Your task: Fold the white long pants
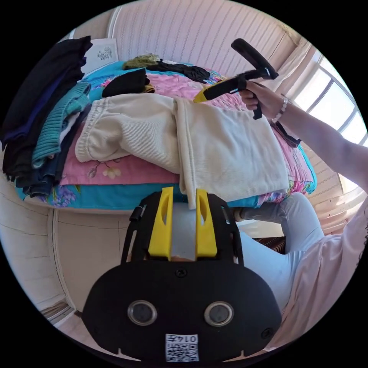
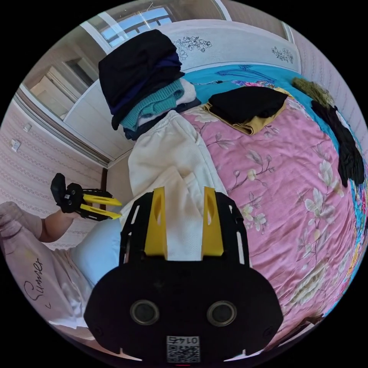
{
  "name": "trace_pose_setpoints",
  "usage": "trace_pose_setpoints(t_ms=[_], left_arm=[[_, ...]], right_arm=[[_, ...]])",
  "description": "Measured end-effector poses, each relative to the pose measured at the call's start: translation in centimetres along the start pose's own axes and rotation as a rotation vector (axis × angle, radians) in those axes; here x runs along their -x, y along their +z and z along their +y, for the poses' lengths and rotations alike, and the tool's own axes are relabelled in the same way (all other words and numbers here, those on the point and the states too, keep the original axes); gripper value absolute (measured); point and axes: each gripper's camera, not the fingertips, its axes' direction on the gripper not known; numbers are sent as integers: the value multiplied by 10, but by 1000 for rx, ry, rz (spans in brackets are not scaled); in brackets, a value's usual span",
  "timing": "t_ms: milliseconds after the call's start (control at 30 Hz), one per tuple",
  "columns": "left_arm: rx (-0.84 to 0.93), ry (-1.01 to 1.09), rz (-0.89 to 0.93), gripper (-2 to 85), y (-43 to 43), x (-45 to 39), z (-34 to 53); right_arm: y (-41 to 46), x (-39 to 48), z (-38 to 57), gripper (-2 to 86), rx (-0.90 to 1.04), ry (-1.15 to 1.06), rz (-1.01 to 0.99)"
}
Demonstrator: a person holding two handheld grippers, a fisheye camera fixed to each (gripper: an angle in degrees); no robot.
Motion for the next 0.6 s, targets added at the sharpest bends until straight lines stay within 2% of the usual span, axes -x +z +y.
trace_pose_setpoints(t_ms=[100, 200, 333, 400, 600], left_arm=[[3, -31, 75, 145, 9, 15, 1], [114, 9, 231, 132, 36, 16, -6], [148, 32, 196, 74, 45, 12, -7], [85, 52, 179, 42, 27, 7, -3], [-181, 91, 135, 31, -53, -2, 10]], right_arm=[[8, 0, -25, 160, 57, -41, -46], [29, -4, -46, 144, 176, -24, -119], [11, 1, -57, 72, 146, -52, -160], [-6, 8, -57, 57, 107, -88, -139], [-74, 38, -73, 42, -32, -208, -134]])
